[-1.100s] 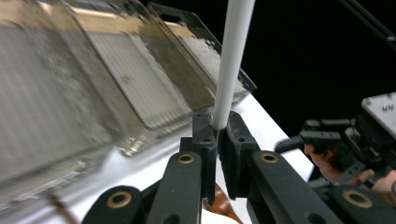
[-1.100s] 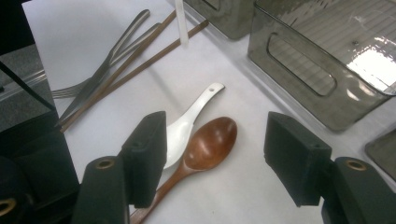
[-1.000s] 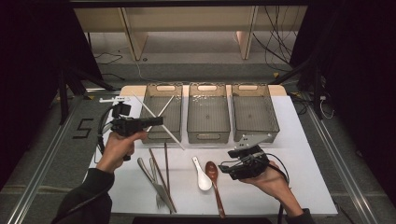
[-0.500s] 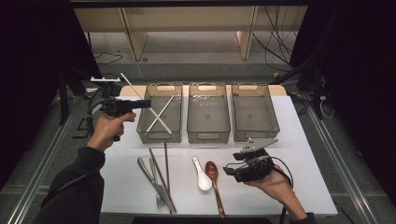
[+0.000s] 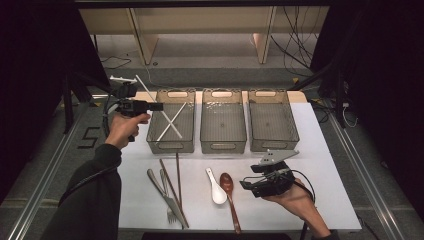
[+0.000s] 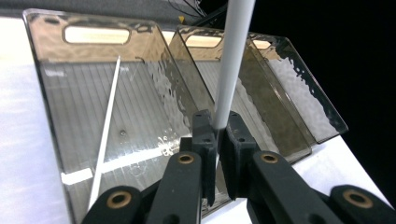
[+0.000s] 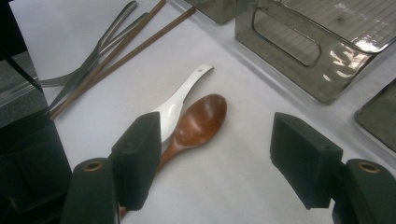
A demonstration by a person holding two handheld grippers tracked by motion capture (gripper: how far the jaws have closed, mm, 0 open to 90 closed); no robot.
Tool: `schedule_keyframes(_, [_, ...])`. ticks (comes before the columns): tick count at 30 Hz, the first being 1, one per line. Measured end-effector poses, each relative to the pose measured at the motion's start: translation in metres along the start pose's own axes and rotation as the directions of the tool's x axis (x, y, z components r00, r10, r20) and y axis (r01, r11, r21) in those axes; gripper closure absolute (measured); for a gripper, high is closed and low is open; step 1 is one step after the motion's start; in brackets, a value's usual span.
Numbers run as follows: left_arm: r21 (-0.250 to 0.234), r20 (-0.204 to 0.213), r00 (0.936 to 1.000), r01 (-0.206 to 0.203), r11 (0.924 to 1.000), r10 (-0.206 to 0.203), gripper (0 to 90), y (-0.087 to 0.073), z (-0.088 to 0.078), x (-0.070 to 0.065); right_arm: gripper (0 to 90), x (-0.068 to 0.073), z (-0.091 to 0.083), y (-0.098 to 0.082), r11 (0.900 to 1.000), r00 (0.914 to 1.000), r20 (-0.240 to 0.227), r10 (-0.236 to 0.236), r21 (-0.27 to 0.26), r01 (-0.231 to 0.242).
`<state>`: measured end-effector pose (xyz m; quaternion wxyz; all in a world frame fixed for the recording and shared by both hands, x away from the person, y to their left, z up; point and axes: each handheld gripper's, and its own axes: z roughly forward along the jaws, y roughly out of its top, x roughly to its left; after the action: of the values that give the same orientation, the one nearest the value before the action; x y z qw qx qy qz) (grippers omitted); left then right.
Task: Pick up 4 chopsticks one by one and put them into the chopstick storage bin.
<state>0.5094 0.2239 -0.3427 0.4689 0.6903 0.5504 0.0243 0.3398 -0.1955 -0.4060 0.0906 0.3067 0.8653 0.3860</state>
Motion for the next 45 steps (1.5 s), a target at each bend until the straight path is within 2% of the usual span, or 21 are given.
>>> schedule_keyframes(9, [0.048,-0.003,0.9993,0.037,0.9982,-0.037,84.2,-0.006,0.026,0.004,34.7,-0.002,-0.002,-0.002,1.000,1.0000,0.001,0.008,-0.003,-0.008])
schedule_keyframes(13, [0.074,-0.012,0.9994,0.033,0.9967,-0.033,84.2,-0.009,0.034,0.002,34.7,-0.002,-0.002,-0.002,1.000,1.0000,0.000,0.005,-0.002,-0.005])
schedule_keyframes(29, [0.133,-0.035,0.9969,0.074,0.9883,-0.070,83.8,-0.019,0.053,0.012,34.7,-0.003,-0.001,-0.004,1.000,0.9999,-0.005,0.009,0.006,-0.009])
schedule_keyframes(35, [0.135,-0.039,0.9958,0.088,0.9869,-0.083,83.3,-0.020,0.057,0.012,34.7,-0.003,-0.001,-0.004,1.000,1.0000,-0.006,0.008,0.007,-0.008])
schedule_keyframes(38, [0.133,-0.054,0.9954,0.086,0.9874,-0.079,82.8,-0.019,0.059,0.011,34.7,-0.003,0.000,-0.005,1.000,1.0000,-0.005,0.008,0.009,-0.008])
schedule_keyframes(43, [0.125,-0.089,0.9922,0.098,0.9874,-0.087,74.8,-0.018,0.065,0.012,34.7,-0.003,0.001,-0.005,1.000,0.9999,-0.007,0.007,0.012,-0.007])
schedule_keyframes(45, [0.123,-0.095,0.9911,0.105,0.9869,-0.093,68.9,-0.018,0.067,0.012,34.8,-0.003,0.000,-0.005,1.000,0.9999,-0.008,0.009,0.011,-0.009])
